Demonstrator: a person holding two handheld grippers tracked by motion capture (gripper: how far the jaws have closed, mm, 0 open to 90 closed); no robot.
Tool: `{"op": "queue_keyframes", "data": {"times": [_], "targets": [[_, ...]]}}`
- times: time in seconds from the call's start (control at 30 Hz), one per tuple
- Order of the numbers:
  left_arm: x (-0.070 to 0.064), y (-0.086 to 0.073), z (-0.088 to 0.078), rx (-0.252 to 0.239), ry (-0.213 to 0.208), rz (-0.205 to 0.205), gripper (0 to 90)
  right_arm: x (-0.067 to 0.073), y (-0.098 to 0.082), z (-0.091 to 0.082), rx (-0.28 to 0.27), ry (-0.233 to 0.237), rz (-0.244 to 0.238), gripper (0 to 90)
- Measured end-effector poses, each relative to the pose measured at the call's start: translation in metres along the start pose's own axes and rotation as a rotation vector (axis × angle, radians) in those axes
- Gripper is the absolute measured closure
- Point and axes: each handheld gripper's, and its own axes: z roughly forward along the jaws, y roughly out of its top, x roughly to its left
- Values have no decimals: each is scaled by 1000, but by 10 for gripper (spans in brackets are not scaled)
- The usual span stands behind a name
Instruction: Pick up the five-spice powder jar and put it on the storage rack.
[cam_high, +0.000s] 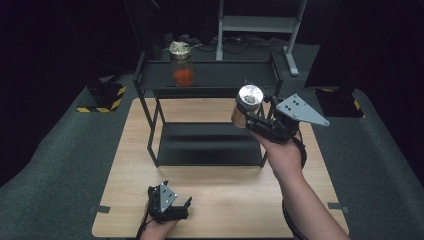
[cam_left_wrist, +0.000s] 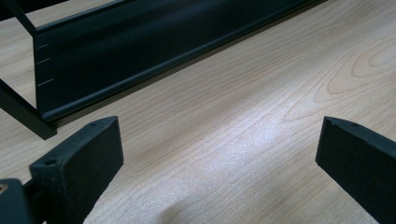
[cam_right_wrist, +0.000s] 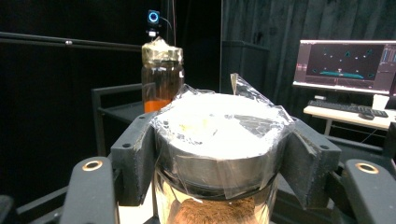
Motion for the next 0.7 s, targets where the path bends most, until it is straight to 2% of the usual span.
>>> {"op": "queue_keyframes", "data": {"times": [0.37, 0.7], "targets": [[2, -1, 0, -5, -4, -9, 11, -1, 20, 20, -17, -25, -6, 338], [3, -2, -1, -13, -7, -23, 11, -2, 28, 37, -12, -40, -12, 337]]}}
